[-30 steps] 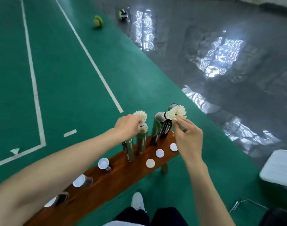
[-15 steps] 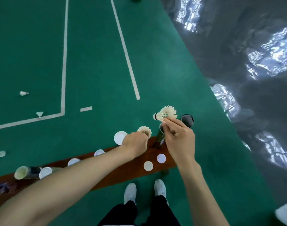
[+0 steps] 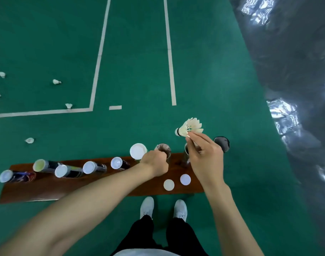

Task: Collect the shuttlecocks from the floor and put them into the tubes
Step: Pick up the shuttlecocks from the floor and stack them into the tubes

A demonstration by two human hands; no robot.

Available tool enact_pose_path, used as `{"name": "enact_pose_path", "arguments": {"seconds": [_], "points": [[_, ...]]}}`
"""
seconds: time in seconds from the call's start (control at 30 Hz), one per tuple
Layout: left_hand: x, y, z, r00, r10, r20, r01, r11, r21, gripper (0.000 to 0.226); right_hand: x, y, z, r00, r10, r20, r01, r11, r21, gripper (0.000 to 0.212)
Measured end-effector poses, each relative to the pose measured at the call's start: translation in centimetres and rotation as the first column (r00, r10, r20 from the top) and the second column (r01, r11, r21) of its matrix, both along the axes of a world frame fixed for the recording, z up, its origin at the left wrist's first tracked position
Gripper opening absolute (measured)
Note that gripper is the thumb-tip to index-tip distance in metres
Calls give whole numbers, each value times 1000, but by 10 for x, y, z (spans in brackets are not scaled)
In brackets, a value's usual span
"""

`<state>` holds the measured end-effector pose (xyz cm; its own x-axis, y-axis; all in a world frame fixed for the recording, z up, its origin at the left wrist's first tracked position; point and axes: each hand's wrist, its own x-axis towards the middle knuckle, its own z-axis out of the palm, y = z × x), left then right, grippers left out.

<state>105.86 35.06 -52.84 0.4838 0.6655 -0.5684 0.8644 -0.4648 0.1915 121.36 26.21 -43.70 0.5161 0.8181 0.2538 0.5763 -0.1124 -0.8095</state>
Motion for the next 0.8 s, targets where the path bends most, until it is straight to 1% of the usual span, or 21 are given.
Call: {"name": "enact_pose_path", "arguments": {"seconds": [0.07,0.13,0.23,0.3,0.37,0.47,0.5,0.57,0.63,0.7,0.77,0.8], "points": [[0,0,0,1000,3,12,-2,1000,-28,21,-2,1,-2,1000,18,13,-18,1000,3,17],[0,0,3,1000,-2,14,2,999,-36,22,-3,1,-4,999,40,17,-40,999,-3,16],[-2,0,11,999,-37,3,37,999,24,27,-6,1,-11,996,82,27,-82,996,-21,17],[-6,-3,20,998,-70,1,70,995,71,24,-9,1,-15,994,104,31,-103,994,-41,16],[-15,-6,30,996,-89,1,88,991,101,21,-13,2,-18,988,141,68,-138,989,-47,16],[-38,-9,46,998,-42,40,35,989,145,20,-24,5,-26,963,227,147,-216,973,-81,16],[-46,-9,52,999,-14,41,8,987,161,22,-28,6,-30,954,265,143,-249,961,-122,17],[-60,-9,61,999,23,41,-31,981,191,24,-34,12,-44,923,356,148,-309,913,-265,18],[-72,-9,68,996,69,49,-78,972,223,20,-39,19,-62,851,476,221,-344,824,-450,21],[-83,-10,72,993,114,35,-119,962,246,26,-44,26,-80,797,557,235,-339,734,-589,22],[-93,-13,75,987,157,25,-158,955,251,33,-48,30,-95,772,599,211,-328,661,-675,28],[-96,-15,76,984,173,36,-176,952,250,35,-48,33,-100,762,608,221,-309,642,-702,31]]}}
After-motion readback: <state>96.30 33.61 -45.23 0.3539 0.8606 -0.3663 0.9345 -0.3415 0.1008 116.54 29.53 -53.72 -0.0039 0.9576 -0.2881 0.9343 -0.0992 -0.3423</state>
